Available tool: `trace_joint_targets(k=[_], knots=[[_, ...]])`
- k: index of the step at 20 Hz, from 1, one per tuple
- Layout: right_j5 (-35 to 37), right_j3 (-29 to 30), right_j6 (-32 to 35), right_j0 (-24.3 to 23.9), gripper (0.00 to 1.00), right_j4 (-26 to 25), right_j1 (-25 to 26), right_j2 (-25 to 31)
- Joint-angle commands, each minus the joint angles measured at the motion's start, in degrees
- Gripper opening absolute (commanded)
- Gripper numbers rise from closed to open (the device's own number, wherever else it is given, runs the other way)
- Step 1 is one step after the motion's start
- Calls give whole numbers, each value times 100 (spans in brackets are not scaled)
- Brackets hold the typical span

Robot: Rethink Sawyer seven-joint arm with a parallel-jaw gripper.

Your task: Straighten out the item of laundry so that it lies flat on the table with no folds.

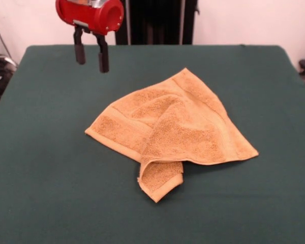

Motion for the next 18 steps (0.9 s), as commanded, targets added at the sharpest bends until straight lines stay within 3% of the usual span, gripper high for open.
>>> trace_joint_targets(k=[1, 10, 18], knots=[[2368, -775, -912, 190, 100, -810, 167, -30], [1607, -712, -440, 85, 100, -1154, 724, 362], [1350, -903, -243, 105, 100, -1277, 1114, 501]])
